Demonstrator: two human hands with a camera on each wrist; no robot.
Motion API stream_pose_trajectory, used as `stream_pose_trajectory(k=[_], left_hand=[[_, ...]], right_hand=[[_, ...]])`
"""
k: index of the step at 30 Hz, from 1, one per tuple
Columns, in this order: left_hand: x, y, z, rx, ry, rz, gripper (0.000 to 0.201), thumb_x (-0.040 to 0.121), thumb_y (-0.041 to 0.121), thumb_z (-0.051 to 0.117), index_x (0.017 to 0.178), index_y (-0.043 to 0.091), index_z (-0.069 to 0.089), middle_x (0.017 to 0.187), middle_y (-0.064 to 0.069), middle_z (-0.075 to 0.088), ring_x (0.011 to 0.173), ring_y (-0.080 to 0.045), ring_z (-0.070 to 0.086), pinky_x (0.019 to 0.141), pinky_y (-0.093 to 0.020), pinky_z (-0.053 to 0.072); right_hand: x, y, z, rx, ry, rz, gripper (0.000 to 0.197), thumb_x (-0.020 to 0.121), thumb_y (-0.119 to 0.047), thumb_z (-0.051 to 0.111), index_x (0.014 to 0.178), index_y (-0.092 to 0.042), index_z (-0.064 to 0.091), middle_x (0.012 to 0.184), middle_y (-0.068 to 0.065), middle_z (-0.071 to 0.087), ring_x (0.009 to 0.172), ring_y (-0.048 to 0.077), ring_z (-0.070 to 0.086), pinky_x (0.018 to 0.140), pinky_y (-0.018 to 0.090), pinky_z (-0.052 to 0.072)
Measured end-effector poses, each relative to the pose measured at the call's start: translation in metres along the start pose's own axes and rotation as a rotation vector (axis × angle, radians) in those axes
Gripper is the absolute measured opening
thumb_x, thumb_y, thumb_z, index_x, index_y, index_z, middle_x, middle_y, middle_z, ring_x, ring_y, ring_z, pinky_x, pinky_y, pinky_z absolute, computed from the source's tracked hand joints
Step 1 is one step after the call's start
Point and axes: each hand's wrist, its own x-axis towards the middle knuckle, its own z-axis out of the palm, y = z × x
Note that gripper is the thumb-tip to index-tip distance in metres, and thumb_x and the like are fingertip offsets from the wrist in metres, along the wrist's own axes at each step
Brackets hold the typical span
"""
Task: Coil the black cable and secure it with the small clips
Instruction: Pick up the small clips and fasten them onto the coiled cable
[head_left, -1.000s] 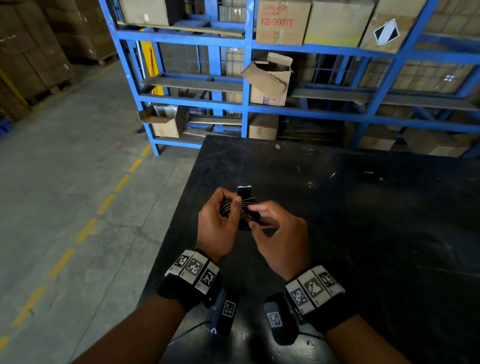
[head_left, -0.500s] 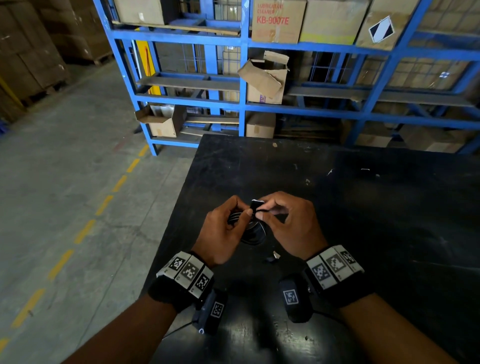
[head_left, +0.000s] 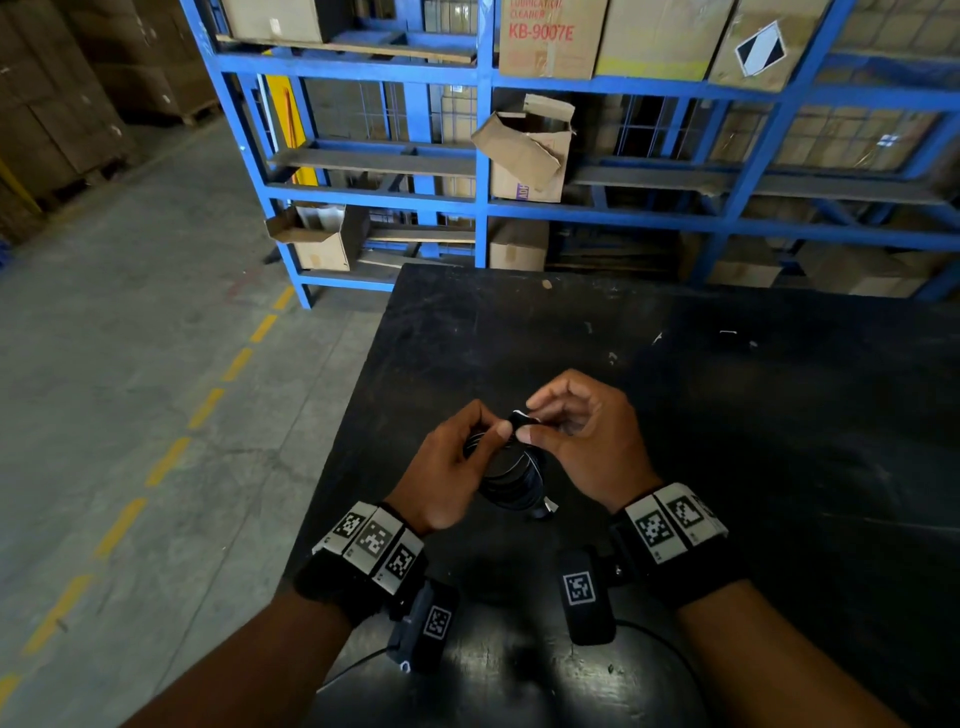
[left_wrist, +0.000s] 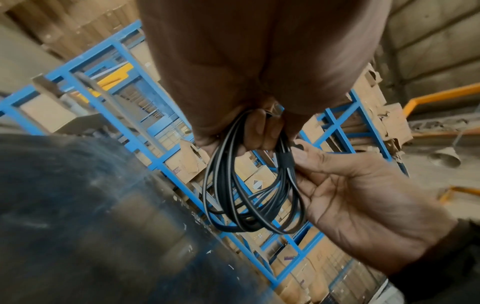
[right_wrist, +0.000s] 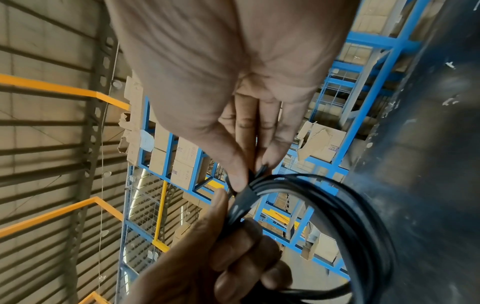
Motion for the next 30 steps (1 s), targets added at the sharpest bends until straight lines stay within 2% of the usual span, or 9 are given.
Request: stream_pose_trajectory(k=[4,7,10,13,17,20,23,26,30], left_hand=[[0.005,0.001,0.003,-0.176,0.089,0.008,0.027,0.107,0.013,0.049,0.081,0.016,0.055,0.061,0.017,0.057,0.059,0.001,0.050,0.062,-0.019,0.044],[0.009,-0.001,0.004,-0.455,0.156,-0.079,0.025,0.109,0.014,0.042,0.092,0.000,0.055,0.060,0.014,0.057,0.053,0.001,0.050,0.058,-0.022,0.044],[0.010,0.000,0.004,-0.742,0.203,-0.143,0.035,0.108,0.023,0.044,0.107,-0.009,0.058,0.071,-0.009,0.058,0.060,-0.008,0.048,0.062,-0.025,0.041],[0.008,0.007,0.005,-0.914,0.237,-0.203,0.036,0.109,0.019,0.041,0.084,0.014,0.067,0.053,0.010,0.045,0.049,-0.002,0.034,0.062,-0.025,0.035],[0.004,0.006,0.006,-1.083,0.203,-0.226,0.028,0.108,0.021,0.041,0.089,0.016,0.062,0.059,0.008,0.035,0.054,-0.004,0.033,0.066,-0.026,0.039],[-0.003,-0.002,0.007,-1.088,0.184,-0.247,0.022,0.106,0.021,0.043,0.088,0.016,0.054,0.065,0.004,0.038,0.059,-0.008,0.041,0.076,-0.031,0.041],[-0.011,-0.010,0.007,-1.005,0.146,-0.259,0.017,0.102,0.024,0.051,0.091,0.011,0.056,0.072,-0.005,0.054,0.069,-0.018,0.058,0.082,-0.037,0.047],[-0.019,-0.017,0.003,-0.824,0.113,-0.310,0.035,0.101,0.036,0.048,0.108,0.006,0.063,0.089,-0.018,0.069,0.083,-0.028,0.069,0.080,-0.039,0.054],[-0.015,-0.020,-0.004,-0.555,0.038,-0.329,0.039,0.095,0.043,0.048,0.113,0.012,0.062,0.101,-0.010,0.078,0.089,-0.018,0.073,0.075,-0.028,0.053]], right_hand=[[-0.001,-0.001,-0.005,0.166,-0.017,0.014,0.037,0.079,0.000,0.083,0.111,-0.008,0.068,0.096,0.006,0.079,0.094,0.014,0.077,0.086,0.028,0.059],[-0.008,0.004,-0.008,0.252,-0.090,0.079,0.052,0.080,-0.006,0.083,0.127,-0.012,0.061,0.116,0.007,0.077,0.110,0.017,0.073,0.097,0.032,0.057],[-0.020,0.015,-0.006,0.212,-0.207,0.151,0.057,0.079,-0.013,0.086,0.129,-0.018,0.061,0.122,0.002,0.075,0.116,0.015,0.070,0.101,0.035,0.055],[-0.026,0.021,-0.004,0.262,-0.163,0.188,0.040,0.079,-0.015,0.085,0.115,-0.012,0.068,0.113,0.006,0.079,0.105,0.017,0.074,0.088,0.029,0.057],[-0.022,0.025,0.001,0.439,-0.040,0.310,0.028,0.081,-0.016,0.082,0.106,-0.012,0.070,0.102,0.013,0.081,0.078,0.015,0.071,0.069,0.028,0.047],[-0.020,0.027,0.002,0.444,0.025,0.304,0.020,0.085,-0.012,0.078,0.105,-0.012,0.073,0.095,0.012,0.082,0.073,0.013,0.069,0.068,0.028,0.046],[-0.019,0.022,-0.004,0.346,0.040,0.226,0.017,0.086,-0.006,0.077,0.103,-0.007,0.074,0.089,0.011,0.082,0.073,0.007,0.072,0.066,0.019,0.051],[-0.017,0.023,-0.012,0.140,-0.037,0.102,0.019,0.080,-0.003,0.082,0.098,-0.007,0.077,0.089,0.007,0.081,0.082,0.011,0.077,0.075,0.020,0.058],[-0.017,0.027,-0.015,-0.096,-0.195,0.027,0.021,0.076,-0.010,0.087,0.096,-0.012,0.080,0.089,0.002,0.080,0.083,0.017,0.077,0.075,0.026,0.060]])
